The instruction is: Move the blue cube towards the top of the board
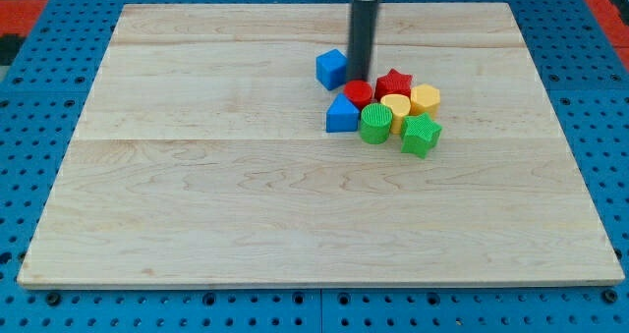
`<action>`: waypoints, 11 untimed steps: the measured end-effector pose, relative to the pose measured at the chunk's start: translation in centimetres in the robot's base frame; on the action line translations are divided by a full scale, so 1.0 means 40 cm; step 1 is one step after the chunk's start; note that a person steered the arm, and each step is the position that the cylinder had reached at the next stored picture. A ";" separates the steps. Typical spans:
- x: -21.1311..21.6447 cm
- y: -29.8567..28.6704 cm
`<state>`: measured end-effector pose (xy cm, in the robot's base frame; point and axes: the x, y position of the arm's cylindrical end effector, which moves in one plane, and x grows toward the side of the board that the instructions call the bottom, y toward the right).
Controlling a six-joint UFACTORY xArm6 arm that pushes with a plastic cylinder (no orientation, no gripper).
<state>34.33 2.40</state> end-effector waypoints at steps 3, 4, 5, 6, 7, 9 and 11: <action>-0.066 0.015; -0.095 -0.008; -0.109 -0.007; -0.117 -0.007; -0.119 -0.007; -0.084 -0.181; -0.123 -0.193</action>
